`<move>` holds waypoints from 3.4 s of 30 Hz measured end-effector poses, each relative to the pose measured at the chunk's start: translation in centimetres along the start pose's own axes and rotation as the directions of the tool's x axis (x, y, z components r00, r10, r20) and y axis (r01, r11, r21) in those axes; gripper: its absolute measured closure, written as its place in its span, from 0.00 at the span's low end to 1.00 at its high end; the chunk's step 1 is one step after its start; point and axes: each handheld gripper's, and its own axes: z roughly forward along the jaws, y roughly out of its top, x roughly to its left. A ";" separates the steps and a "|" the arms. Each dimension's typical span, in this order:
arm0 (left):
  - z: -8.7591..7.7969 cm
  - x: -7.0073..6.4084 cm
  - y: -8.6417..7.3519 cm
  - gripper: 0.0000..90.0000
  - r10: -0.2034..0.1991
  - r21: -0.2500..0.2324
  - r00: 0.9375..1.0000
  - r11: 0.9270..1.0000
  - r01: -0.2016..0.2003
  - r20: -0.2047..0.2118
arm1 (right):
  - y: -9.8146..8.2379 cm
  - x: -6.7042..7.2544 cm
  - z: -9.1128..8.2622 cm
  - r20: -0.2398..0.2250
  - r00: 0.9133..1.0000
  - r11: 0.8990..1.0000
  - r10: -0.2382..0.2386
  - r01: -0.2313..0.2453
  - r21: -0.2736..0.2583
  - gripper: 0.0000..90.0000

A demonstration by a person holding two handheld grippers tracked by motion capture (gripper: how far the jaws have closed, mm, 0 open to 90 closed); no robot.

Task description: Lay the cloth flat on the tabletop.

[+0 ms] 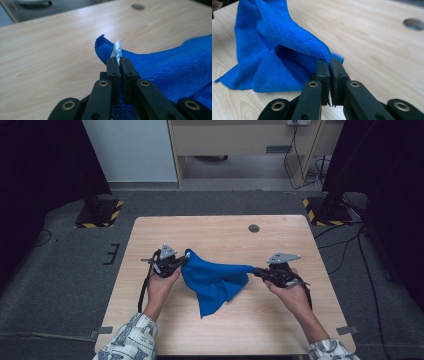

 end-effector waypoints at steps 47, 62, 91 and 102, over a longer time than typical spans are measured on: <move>-6.2 -2.9 5.6 0.95 0.068 -0.244 0.998 0.968 -0.062 0.016 | 4.9 0.1 -7.7 0.035 0.998 0.990 -0.052 0.056 -0.127 0.97; -8.1 -4.6 6.4 0.95 0.110 -0.282 0.993 0.955 -0.096 0.034 | 5.3 -0.1 -9.9 0.045 0.998 0.987 -0.041 0.048 -0.151 0.97; -13.8 -9.6 6.4 0.96 0.154 -0.337 0.983 0.935 -0.111 0.104 | 7.0 2.4 -16.9 0.056 0.992 0.972 -0.116 0.124 -0.200 0.97; -9.4 -7.6 5.7 0.96 0.107 -0.282 0.993 0.956 -0.086 0.057 | 7.7 0.8 -13.6 0.064 0.993 0.994 -0.103 0.104 -0.017 0.97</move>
